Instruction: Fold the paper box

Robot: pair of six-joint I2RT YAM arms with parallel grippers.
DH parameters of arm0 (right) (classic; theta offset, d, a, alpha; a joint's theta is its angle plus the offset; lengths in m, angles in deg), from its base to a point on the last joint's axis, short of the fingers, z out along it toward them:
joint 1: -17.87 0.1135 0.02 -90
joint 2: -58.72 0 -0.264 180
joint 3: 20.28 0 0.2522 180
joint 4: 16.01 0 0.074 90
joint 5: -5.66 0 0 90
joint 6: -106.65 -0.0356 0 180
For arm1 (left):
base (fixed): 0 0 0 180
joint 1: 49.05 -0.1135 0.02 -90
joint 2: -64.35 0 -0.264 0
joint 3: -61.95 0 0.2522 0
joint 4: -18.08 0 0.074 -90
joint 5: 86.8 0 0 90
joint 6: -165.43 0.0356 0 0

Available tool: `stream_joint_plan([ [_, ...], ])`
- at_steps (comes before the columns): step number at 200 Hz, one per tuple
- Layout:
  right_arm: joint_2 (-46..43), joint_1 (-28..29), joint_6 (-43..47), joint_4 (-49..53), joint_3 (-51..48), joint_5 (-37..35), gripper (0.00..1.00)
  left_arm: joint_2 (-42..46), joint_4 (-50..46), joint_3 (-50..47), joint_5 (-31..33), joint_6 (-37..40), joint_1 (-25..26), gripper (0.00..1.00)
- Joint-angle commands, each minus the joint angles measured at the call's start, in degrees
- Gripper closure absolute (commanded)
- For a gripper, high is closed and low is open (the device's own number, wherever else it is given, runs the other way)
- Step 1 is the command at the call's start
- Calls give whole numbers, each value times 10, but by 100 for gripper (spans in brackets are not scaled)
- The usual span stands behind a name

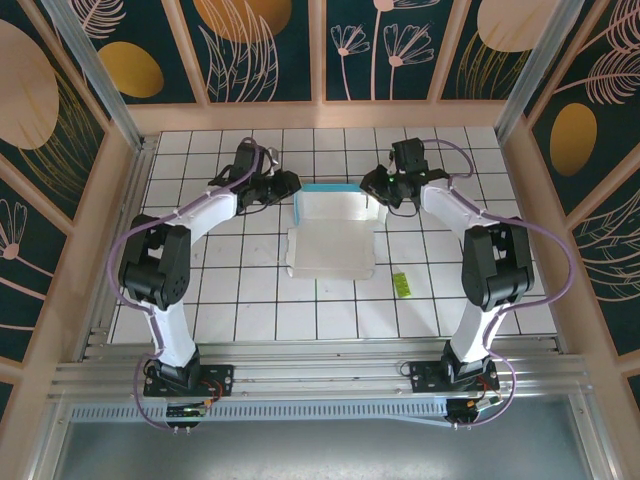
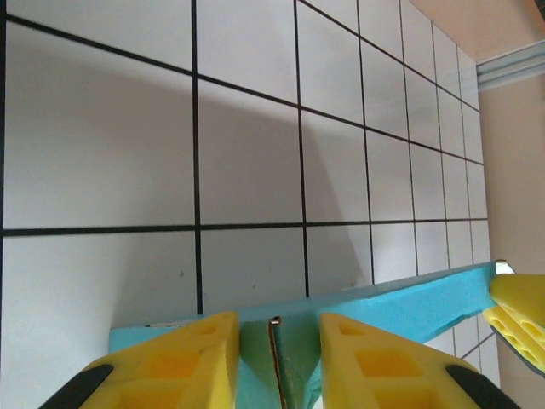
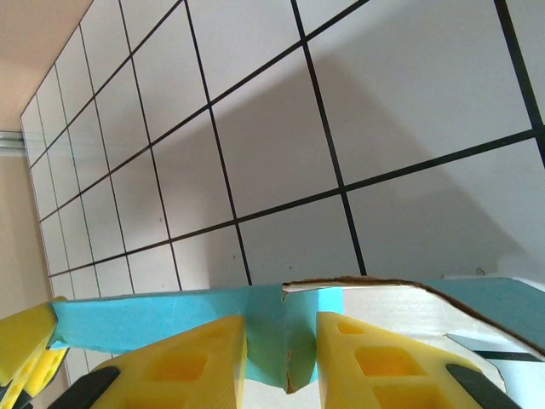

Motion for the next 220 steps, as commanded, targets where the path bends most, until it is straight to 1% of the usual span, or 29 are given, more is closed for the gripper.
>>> stream_joint_plan([
  [1,-8,20,4,23,-26,-24,73,6,-13,-42,-41,-27,8,72],
  [17,-12,26,7,24,-34,-30,75,6,-3,-57,-40,-31,8,73],
  [52,-40,30,8,23,-48,-42,75,6,14,-81,-46,-37,9,74],
  [93,-80,29,12,34,-44,-58,64,11,13,-80,-45,-37,9,74],
  [114,-116,29,13,23,-76,-79,62,8,12,-78,-43,-35,9,74],
  [130,-148,28,3,-13,-125,-87,62,6,7,-77,-39,-31,9,75],
  [173,-231,26,-43,-157,-280,-86,61,2,3,-75,-34,-25,9,75],
  [201,-233,25,-51,-222,-339,-92,60,6,-1,-74,-30,-18,10,75],
  [220,-215,25,-48,-297,-371,-92,60,8,-4,-74,-29,-14,10,76],
])
